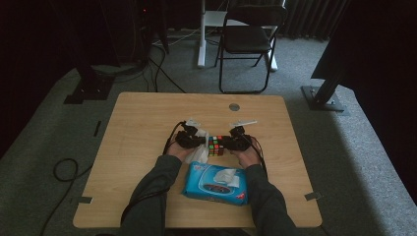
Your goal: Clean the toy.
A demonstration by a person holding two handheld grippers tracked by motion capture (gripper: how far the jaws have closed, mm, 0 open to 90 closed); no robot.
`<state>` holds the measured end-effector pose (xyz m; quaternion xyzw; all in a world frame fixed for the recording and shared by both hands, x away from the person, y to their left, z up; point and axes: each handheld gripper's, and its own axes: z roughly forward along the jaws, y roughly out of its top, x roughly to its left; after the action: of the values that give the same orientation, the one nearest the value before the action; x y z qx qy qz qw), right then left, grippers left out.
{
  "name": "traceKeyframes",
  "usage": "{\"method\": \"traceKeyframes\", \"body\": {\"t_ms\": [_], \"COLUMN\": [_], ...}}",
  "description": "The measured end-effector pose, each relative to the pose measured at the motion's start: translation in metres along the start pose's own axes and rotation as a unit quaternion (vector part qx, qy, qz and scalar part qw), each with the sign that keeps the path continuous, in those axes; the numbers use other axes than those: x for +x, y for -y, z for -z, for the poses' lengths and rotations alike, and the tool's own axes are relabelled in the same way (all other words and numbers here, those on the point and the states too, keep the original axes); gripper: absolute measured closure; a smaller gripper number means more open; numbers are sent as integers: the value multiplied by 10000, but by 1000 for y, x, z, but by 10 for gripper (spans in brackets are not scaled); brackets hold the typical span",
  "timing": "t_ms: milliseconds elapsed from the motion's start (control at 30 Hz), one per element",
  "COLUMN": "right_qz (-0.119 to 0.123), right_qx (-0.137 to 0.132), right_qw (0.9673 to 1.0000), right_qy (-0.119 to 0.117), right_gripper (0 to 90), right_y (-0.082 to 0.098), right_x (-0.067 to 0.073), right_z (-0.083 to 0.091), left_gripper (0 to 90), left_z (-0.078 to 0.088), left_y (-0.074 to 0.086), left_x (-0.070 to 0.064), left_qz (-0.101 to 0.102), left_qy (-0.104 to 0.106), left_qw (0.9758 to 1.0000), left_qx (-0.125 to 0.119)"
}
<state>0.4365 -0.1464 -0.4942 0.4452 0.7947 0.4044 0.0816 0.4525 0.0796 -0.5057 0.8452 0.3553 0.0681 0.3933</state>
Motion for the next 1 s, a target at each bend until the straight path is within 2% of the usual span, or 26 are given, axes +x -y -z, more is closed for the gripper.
{"method": "traceKeyframes", "body": {"t_ms": [133,333,500,700,767,1000], "right_qz": [7,-20,-296,-414,-442,-826], "right_qx": [4,-19,-134,-170,-228,-267], "right_qw": [10000,10000,9995,9990,9985,9962], "right_qy": [-15,68,57,76,213,108], "right_gripper": [675,706,709,710,714,711], "right_y": [1,1,4,6,7,10], "right_x": [0,-5,-14,-18,-20,-32], "right_z": [1,3,6,8,10,14], "left_gripper": [893,893,893,893,893,891], "left_z": [-1,-3,-6,-9,-9,-14], "left_y": [2,0,-8,-22,-20,-12], "left_x": [-6,-11,-16,-24,-24,-18], "left_qz": [-100,-96,-116,-305,-310,-225], "left_qy": [57,100,145,77,80,63], "left_qw": [9999,9999,9998,9995,9995,9997], "left_qx": [53,26,-46,-25,-15,121]}}
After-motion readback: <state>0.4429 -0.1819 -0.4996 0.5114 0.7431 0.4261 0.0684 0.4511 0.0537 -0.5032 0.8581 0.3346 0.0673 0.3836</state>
